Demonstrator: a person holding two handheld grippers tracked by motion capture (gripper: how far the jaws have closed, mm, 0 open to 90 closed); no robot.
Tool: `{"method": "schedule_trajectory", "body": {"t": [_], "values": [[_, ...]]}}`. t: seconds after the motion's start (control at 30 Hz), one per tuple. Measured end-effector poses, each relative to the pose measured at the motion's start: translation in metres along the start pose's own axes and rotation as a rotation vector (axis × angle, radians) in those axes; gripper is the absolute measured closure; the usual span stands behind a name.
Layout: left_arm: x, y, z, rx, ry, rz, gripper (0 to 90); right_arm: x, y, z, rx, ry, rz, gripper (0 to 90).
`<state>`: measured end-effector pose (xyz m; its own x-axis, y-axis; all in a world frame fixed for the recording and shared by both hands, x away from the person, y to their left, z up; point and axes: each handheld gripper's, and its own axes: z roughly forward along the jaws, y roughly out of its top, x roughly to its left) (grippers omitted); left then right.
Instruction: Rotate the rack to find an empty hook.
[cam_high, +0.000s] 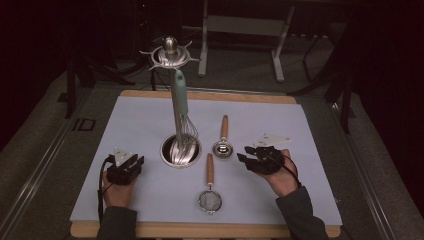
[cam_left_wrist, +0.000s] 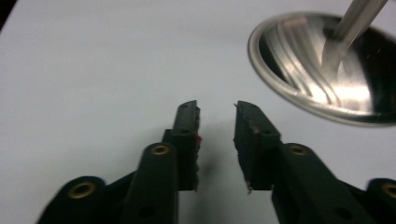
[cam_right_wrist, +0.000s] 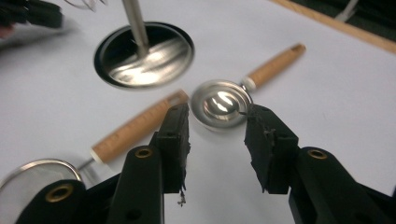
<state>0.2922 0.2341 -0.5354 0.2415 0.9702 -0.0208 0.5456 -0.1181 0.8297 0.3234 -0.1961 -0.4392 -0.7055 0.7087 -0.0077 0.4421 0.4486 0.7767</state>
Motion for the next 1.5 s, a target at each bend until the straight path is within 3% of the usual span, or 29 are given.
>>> {"method": "schedule_trajectory", "body": {"t": [0.1,0.23,0.47,0.67,0.83,1.1,1.5], "values": [[0.000,0.003,-0.006,-0.046,-0.020,-0.028,80.3,-0.003,-0.008,0.000,0.005,-0.025,0.015,59.0],[-0.001,0.011,-0.019,-0.129,-0.047,-0.048,88.5,-0.007,-0.015,0.001,-0.002,-0.020,0.038,58.7],[-0.010,0.030,-0.043,-0.266,-0.092,-0.086,89.7,-0.010,-0.025,0.008,0.025,-0.024,0.056,58.1],[-0.021,0.050,-0.059,-0.355,-0.105,-0.076,89.6,-0.013,-0.030,0.010,0.045,-0.037,0.071,56.4],[-0.027,0.065,-0.074,-0.447,-0.143,-0.079,89.6,-0.016,-0.036,0.011,0.057,-0.045,0.085,55.6],[-0.036,0.094,-0.094,-0.595,-0.185,-0.090,89.7,-0.015,-0.037,0.013,0.070,-0.056,0.071,54.7],[-0.053,0.131,-0.122,-0.780,-0.246,-0.078,89.8,-0.017,-0.037,0.008,0.044,-0.068,0.091,54.6]]}}
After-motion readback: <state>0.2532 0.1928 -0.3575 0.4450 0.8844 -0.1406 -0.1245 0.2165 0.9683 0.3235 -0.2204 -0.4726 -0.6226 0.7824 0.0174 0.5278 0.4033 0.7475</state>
